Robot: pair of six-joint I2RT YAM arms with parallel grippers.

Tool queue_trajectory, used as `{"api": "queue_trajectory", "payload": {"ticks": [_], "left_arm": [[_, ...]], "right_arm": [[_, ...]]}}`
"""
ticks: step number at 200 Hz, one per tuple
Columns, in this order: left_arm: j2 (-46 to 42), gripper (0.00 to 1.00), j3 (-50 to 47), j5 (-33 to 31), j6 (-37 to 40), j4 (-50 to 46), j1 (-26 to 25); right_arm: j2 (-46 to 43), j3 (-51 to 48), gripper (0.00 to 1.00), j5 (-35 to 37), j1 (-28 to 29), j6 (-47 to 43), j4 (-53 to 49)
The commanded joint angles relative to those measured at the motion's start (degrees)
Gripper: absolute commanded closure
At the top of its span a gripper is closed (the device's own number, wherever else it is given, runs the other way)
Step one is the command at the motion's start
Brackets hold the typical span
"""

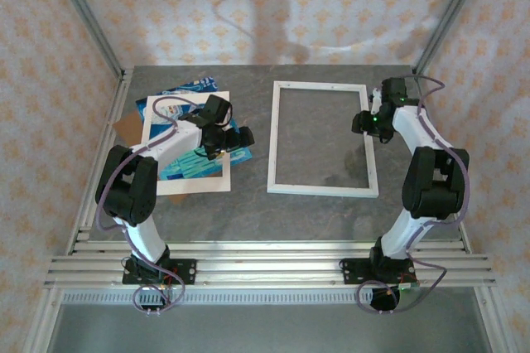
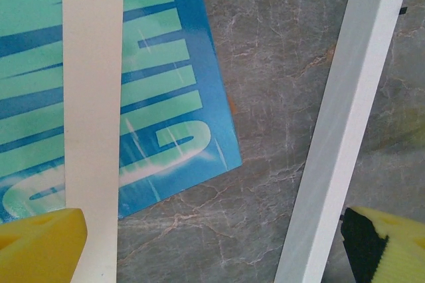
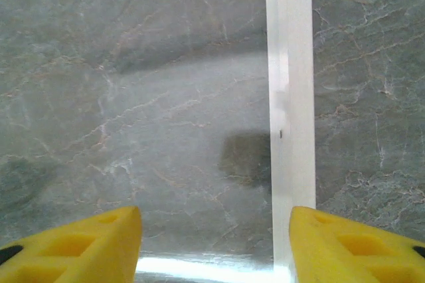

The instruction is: Put the photo into the frame

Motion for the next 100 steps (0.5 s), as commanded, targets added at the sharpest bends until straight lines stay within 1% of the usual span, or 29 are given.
{"api": "queue_trajectory", "payload": {"ticks": [1,48,90,100], "left_arm": [[1.2,0.0,0.1,1.7,-0.1,0.3,-0.4],[0.7,0.0,0.2,1.4,-1.8,2.0,-1.7],[0.1,0.0,-1.6,0.7,-4.6,4.7,-5.7],[-0.4,0.0,-2.5,0.2,-5.6,5.8,-6.8]], "right_arm": [[1.5,1.7,0.36,3.8,0.0,0.3,-1.3],[0.8,0.8,0.33,12.6,0.0,3.7,0.6],[4.9,2.2,0.3,10.6,-0.8,4.4,1.3],[5.4,2.4,0.29,8.8,-1.1,5.1,2.1]]}}
